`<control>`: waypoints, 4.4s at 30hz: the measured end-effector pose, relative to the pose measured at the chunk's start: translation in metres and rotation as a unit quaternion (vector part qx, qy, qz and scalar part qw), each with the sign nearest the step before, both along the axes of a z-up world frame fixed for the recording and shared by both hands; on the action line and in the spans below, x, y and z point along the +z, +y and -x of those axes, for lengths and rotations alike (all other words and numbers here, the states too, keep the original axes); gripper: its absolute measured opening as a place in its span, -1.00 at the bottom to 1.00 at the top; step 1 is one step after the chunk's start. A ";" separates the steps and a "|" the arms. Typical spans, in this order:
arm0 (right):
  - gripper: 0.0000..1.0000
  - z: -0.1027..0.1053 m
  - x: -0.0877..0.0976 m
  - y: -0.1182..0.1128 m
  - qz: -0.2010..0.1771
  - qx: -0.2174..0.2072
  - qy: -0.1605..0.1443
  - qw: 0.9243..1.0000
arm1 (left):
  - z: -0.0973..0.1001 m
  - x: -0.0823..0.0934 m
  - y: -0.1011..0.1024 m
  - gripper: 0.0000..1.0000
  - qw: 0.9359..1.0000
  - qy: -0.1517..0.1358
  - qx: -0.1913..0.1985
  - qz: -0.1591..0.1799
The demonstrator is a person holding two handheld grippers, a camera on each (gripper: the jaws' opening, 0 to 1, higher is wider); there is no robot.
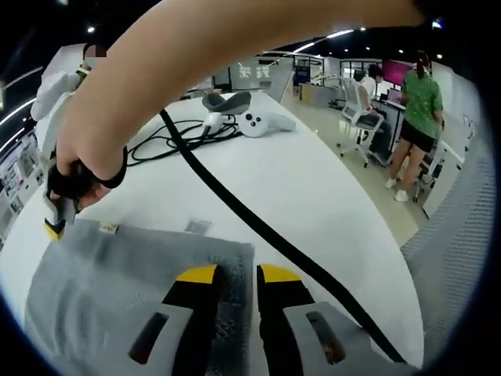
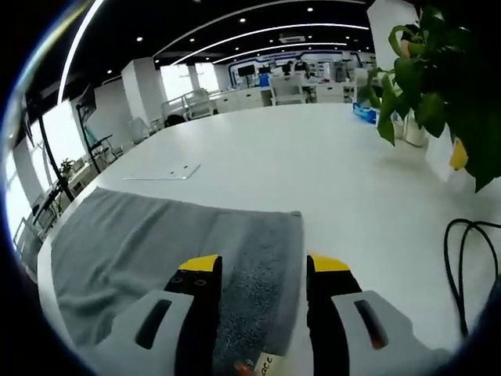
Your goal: Fold the towel on the table until its edges align and the towel forms a compact rectangular stack.
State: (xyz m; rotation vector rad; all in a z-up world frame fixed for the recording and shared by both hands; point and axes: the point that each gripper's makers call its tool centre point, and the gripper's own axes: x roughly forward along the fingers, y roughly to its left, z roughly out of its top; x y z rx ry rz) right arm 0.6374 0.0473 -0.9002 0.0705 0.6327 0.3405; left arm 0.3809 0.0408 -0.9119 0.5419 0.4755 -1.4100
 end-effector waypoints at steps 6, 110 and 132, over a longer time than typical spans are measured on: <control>-0.62 0.003 -0.012 -0.009 0.006 -0.005 0.018 1.000 | 0.000 0.000 -0.001 -0.65 1.000 0.011 0.017 0.019; -1.00 0.015 0.187 0.119 -0.113 0.066 -0.118 0.984 | -0.003 0.170 0.116 -0.94 0.977 -0.073 0.149 0.137; -1.00 0.019 0.234 0.200 -0.129 0.106 -0.136 0.977 | -0.005 0.210 0.197 -0.94 0.954 -0.103 0.226 0.168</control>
